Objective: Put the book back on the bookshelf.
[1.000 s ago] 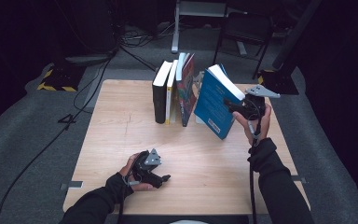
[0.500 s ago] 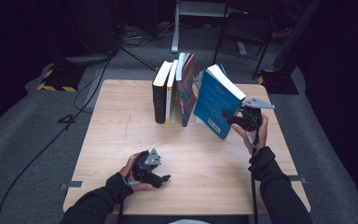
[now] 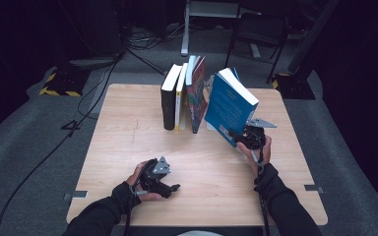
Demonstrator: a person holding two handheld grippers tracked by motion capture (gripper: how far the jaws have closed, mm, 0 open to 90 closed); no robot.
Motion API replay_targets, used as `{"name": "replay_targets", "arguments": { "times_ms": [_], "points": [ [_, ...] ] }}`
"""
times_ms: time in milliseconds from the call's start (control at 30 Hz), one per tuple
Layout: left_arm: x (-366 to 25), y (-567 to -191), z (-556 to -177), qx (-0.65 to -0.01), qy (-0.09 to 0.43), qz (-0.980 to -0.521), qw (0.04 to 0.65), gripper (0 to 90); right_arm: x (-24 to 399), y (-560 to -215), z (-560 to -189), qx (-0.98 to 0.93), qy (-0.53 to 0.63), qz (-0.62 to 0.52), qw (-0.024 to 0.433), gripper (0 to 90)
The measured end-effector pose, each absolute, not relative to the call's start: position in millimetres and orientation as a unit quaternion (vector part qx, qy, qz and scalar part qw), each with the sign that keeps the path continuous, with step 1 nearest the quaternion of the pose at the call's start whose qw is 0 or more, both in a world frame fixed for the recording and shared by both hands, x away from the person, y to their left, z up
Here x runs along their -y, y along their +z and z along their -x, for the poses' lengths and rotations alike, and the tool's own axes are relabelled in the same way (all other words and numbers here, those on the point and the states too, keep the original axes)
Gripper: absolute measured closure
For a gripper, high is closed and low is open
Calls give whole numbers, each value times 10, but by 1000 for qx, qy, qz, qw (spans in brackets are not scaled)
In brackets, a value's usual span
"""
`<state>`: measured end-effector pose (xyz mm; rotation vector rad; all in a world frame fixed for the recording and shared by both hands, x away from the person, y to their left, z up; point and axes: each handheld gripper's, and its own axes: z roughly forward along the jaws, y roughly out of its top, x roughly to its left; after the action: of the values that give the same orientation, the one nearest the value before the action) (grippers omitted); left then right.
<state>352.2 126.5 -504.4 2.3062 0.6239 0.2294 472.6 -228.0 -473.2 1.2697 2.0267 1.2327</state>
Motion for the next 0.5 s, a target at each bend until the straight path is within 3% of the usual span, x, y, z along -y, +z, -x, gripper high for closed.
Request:
{"name": "replay_targets", "arguments": {
  "times_ms": [167, 500],
  "points": [
    [-1264, -5043, -3523, -242, 88, -896, 362, 157, 2114, -4759, -4678, -717, 440, -473, 262, 591],
    [-1253, -5043, -3530, -239, 87, -897, 362, 155, 1871, -4756, -4795, -692, 426, -509, 285, 598]
  ]
}}
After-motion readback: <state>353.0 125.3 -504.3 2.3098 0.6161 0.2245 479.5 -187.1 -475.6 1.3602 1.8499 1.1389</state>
